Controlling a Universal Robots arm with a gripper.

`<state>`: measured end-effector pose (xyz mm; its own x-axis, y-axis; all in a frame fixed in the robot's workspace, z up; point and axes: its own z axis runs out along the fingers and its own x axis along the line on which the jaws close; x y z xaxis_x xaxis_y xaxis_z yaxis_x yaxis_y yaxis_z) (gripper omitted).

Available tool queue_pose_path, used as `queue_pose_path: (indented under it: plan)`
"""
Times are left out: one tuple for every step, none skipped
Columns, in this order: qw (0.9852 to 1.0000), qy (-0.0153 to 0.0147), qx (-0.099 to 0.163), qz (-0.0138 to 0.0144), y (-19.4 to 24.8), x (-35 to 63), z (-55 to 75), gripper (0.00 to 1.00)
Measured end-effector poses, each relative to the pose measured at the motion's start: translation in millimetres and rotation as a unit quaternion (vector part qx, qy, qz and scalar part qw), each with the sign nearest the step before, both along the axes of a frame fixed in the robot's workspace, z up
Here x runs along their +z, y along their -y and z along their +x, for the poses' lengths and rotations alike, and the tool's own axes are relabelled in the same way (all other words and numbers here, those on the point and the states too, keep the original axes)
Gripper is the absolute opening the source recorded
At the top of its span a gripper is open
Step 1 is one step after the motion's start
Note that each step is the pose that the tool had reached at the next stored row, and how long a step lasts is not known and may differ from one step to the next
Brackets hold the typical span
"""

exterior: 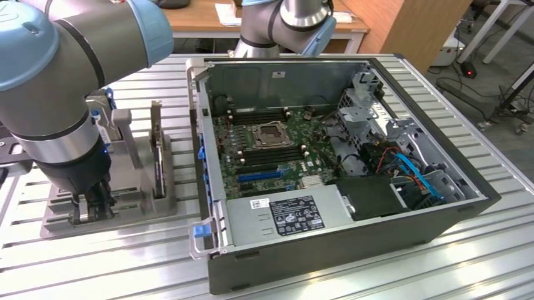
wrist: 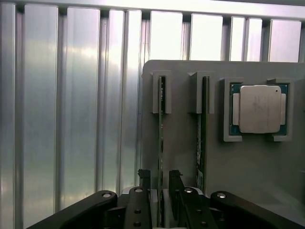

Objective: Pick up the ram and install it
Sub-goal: 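Pick up the ram and move it above insertion slot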

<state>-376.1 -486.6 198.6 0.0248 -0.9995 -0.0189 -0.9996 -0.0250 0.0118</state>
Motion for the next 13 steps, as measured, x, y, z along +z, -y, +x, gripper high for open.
queue_pose_path:
  plan:
    - [1.0,-0.0001,0.0,0.0,0.0,-0.4,0.0,0.29]
    - [1.0,-0.0001,0.0,-0.0001,0.0,-0.3,0.0,0.29]
    - [1.0,-0.0001,0.0,-0.0001,0.0,-0.3,0.0,0.29]
    - [1.0,-0.0001,0.0,-0.0001,0.0,-0.3,0.0,0.29]
    - [1.0,-0.0001,0.0,-0.0001,0.0,-0.4,0.0,0.29]
    - [1.0,-0.0001,0.0,-0.0001,0.0,-0.4,0.0,0.29]
    - [1.0,-0.0001,0.0,-0.0001,0.0,-0.4,0.0,0.29]
    - [1.0,0.0,0.0,-0.0001,0.0,-0.4,0.0,0.29]
    - [1.0,0.0,0.0,-0.0001,0.0,-0.4,0.0,0.29]
    - [1.0,-0.0001,0.0,-0.0001,0.0,-0.4,0.0,0.29]
    - [1.0,-0.0001,0.0,-0.0001,0.0,-0.4,0.0,0.29]
    - [1.0,-0.0001,0.0,-0.0001,0.0,-0.4,0.0,0.29]
    - [1.0,0.0,0.0,-0.0001,0.0,-0.4,0.0,0.27]
